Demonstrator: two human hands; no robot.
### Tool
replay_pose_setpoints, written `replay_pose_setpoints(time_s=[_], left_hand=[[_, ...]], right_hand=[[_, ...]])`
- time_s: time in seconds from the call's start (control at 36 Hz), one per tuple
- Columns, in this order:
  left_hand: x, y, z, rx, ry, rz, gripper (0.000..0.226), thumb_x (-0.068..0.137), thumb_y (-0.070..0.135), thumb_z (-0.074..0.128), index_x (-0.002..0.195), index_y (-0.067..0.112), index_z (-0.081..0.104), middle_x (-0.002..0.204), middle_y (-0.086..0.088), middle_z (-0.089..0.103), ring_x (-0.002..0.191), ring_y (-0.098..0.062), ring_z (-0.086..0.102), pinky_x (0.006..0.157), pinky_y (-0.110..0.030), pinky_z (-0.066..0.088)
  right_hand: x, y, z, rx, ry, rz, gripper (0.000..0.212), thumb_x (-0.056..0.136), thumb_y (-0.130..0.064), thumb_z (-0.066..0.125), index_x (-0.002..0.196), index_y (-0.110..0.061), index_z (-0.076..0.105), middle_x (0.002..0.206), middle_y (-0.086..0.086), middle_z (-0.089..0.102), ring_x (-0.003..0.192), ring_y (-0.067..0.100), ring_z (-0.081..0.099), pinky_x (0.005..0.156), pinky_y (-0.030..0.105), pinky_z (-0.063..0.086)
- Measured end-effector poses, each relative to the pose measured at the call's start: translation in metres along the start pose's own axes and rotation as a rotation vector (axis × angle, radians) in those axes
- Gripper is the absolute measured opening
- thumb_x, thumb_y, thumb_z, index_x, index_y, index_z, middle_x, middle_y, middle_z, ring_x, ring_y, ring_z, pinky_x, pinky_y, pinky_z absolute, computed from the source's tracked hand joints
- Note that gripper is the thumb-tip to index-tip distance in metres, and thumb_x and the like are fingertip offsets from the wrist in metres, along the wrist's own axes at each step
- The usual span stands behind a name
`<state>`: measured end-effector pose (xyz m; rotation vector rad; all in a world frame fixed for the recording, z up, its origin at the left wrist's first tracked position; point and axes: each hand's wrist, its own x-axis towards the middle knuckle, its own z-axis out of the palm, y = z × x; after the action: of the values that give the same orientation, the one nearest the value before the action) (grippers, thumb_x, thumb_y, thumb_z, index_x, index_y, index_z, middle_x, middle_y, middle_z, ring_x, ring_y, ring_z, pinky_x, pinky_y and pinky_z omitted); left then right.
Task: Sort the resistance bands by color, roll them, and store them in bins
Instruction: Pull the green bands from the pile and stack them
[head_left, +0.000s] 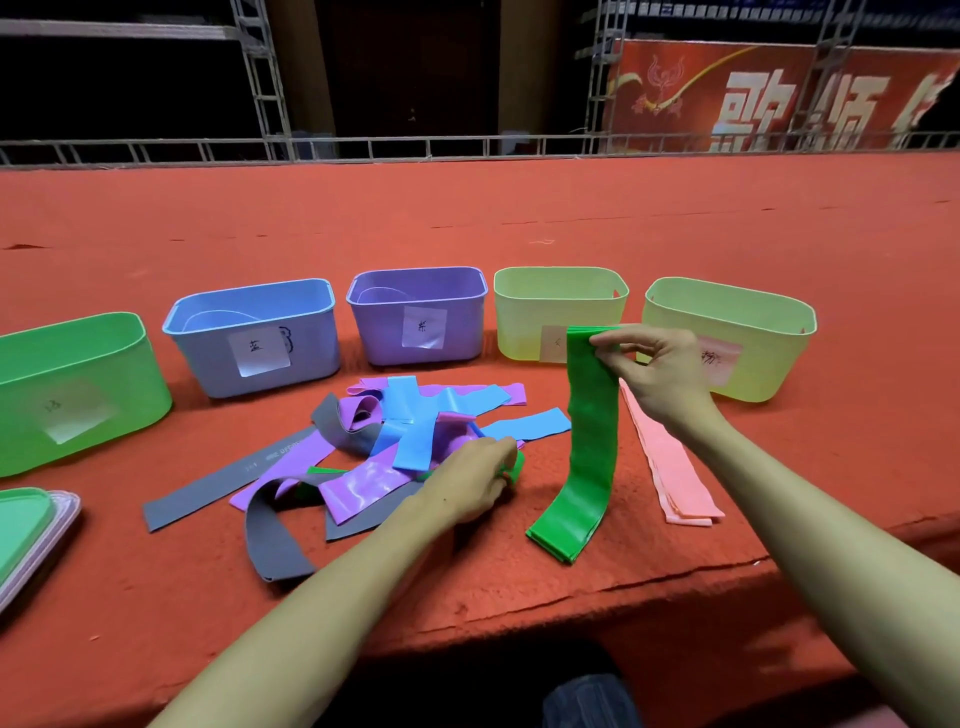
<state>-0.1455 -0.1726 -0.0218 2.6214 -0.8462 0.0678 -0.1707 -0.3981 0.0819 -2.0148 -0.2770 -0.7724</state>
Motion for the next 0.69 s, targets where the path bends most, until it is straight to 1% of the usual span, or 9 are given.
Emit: replay_pose_setpoints(time_s=[0.06, 0.14, 0.22, 0.31, 0.39, 0.47, 0.56, 0.64, 0.69], left_hand=[[0.000, -0.001, -0.002, -0.059, 0.051, 0.011, 0.022, 0.082, 0.000, 0.050, 0.101, 0.008, 0.055, 0.090, -0.010, 0.061, 0.090, -0.033, 0.056, 0.073, -0.037, 0.041], [-0.002, 0.003, -0.008, -0.121, 0.124, 0.028, 0.020, 0.080, -0.001, 0.047, 0.097, 0.010, 0.050, 0.078, -0.001, 0.052, 0.079, -0.031, 0.051, 0.068, -0.038, 0.042], [-0.004, 0.003, -0.013, -0.137, 0.116, 0.082, 0.014, 0.077, 0.004, 0.040, 0.085, 0.016, 0.040, 0.081, -0.003, 0.047, 0.075, -0.027, 0.043, 0.068, -0.043, 0.043], [-0.006, 0.002, -0.016, -0.148, 0.091, 0.116, 0.022, 0.080, 0.000, 0.040, 0.080, 0.022, 0.036, 0.083, -0.004, 0.042, 0.075, -0.022, 0.042, 0.068, -0.041, 0.041], [-0.009, -0.002, -0.014, -0.185, 0.116, 0.102, 0.025, 0.080, -0.010, 0.042, 0.073, 0.014, 0.045, 0.086, -0.006, 0.043, 0.071, -0.005, 0.045, 0.068, -0.035, 0.044], [-0.010, -0.011, -0.011, -0.204, 0.139, 0.076, 0.028, 0.077, -0.010, 0.044, 0.072, 0.013, 0.060, 0.093, 0.002, 0.050, 0.078, -0.020, 0.055, 0.071, -0.041, 0.050], [-0.009, -0.015, -0.011, -0.245, 0.144, 0.087, 0.029, 0.082, -0.009, 0.050, 0.088, 0.008, 0.073, 0.100, -0.004, 0.061, 0.088, -0.021, 0.062, 0.082, -0.035, 0.053], [-0.010, -0.015, -0.012, -0.227, 0.171, 0.095, 0.039, 0.085, -0.008, 0.053, 0.116, 0.011, 0.068, 0.109, -0.007, 0.065, 0.099, -0.018, 0.059, 0.089, -0.015, 0.040], [-0.009, -0.015, -0.014, -0.228, 0.190, 0.093, 0.041, 0.086, -0.007, 0.054, 0.121, 0.012, 0.066, 0.111, -0.007, 0.064, 0.099, -0.019, 0.058, 0.088, -0.014, 0.037]], right_hand=[[-0.001, -0.001, 0.000, 0.007, 0.000, -0.001, 0.023, 0.081, 0.001, 0.070, 0.091, -0.020, 0.073, 0.085, -0.002, 0.071, 0.071, -0.004, 0.062, 0.072, 0.036, 0.055], [-0.002, -0.002, 0.000, 0.013, -0.004, -0.002, 0.022, 0.081, 0.002, 0.070, 0.092, -0.018, 0.073, 0.085, -0.001, 0.071, 0.071, -0.005, 0.062, 0.072, 0.033, 0.054], [-0.003, -0.002, 0.002, 0.016, -0.012, -0.002, 0.022, 0.081, 0.002, 0.070, 0.091, -0.018, 0.073, 0.086, 0.001, 0.072, 0.071, -0.003, 0.062, 0.071, 0.027, 0.054], [-0.003, -0.003, 0.004, 0.030, -0.016, 0.001, 0.022, 0.081, 0.002, 0.070, 0.092, -0.018, 0.073, 0.086, -0.001, 0.072, 0.074, 0.004, 0.064, 0.072, 0.025, 0.054], [-0.004, -0.003, 0.005, 0.032, -0.023, -0.001, 0.024, 0.081, 0.003, 0.070, 0.092, -0.019, 0.073, 0.086, -0.002, 0.071, 0.077, 0.009, 0.065, 0.073, 0.026, 0.054], [-0.004, -0.003, 0.005, 0.024, -0.030, -0.007, 0.026, 0.081, 0.005, 0.069, 0.092, -0.018, 0.073, 0.086, -0.001, 0.071, 0.076, 0.009, 0.064, 0.074, 0.030, 0.054], [-0.004, -0.005, 0.004, 0.023, -0.030, -0.009, 0.025, 0.081, 0.004, 0.069, 0.092, -0.017, 0.073, 0.086, -0.001, 0.071, 0.076, 0.009, 0.064, 0.074, 0.031, 0.054], [-0.004, -0.007, 0.005, 0.025, -0.029, -0.012, 0.024, 0.081, 0.005, 0.069, 0.092, -0.017, 0.073, 0.086, 0.000, 0.071, 0.076, 0.009, 0.064, 0.074, 0.031, 0.054], [-0.004, -0.007, 0.005, 0.024, -0.031, -0.019, 0.025, 0.081, 0.005, 0.069, 0.091, -0.017, 0.073, 0.086, 0.000, 0.071, 0.077, 0.012, 0.065, 0.075, 0.031, 0.054]])
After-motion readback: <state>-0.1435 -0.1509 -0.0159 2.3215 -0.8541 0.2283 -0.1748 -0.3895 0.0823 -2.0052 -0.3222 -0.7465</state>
